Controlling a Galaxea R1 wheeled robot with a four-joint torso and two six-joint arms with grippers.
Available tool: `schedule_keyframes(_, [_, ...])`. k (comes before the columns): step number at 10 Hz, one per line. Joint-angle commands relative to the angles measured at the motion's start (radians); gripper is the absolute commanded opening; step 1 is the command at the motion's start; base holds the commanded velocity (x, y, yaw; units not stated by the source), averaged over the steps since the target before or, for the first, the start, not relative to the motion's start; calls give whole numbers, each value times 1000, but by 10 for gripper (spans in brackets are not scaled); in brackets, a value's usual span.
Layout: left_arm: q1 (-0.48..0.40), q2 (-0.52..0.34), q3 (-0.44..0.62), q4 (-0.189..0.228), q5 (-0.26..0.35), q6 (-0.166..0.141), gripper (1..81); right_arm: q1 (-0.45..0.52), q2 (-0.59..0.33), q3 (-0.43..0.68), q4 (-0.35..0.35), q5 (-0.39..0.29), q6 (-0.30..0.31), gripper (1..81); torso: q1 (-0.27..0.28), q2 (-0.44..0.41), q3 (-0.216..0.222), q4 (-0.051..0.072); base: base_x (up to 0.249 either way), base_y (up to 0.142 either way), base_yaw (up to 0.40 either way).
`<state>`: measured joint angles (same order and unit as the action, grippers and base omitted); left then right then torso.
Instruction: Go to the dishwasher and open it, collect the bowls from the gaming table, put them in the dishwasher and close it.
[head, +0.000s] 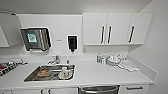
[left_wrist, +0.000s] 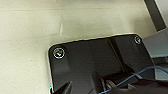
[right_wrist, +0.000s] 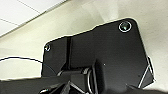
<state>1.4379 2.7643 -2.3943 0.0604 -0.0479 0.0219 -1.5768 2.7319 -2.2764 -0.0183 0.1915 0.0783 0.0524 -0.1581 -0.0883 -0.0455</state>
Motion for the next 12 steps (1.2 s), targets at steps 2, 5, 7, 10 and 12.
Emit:
schedule_keyframes(2, [-63, -21, 7, -4, 43, 0, 811, 45, -19, 5, 3, -43, 0, 811, 0, 0, 0, 0, 102, 0, 0])
schedule_keyframes(5, [-63, -20, 7, -4, 43, 0, 811, 45, -22, 5, 4, -41, 0, 811, 1, 0, 0, 0, 22, 0, 0])
schedule_keyframes(7, [-64, -21, 7, -5, 43, 0, 811, 42, -22, 6, 4, -40, 3, 811, 1, 0, 0, 0, 0, 0, 0])
schedule_keyframes(10, [-53, -42, 27, 1, 42, 0, 811, 40, -35, 28, 11, -41, 9, 811, 1, 0, 0, 0, 0, 0, 0])
schedule_keyframes(12, [-32, -126, 128, 2, -29, 0, 811, 39, -104, 138, 8, -43, 8, 811, 1, 0, 0, 0, 0, 0, 0])
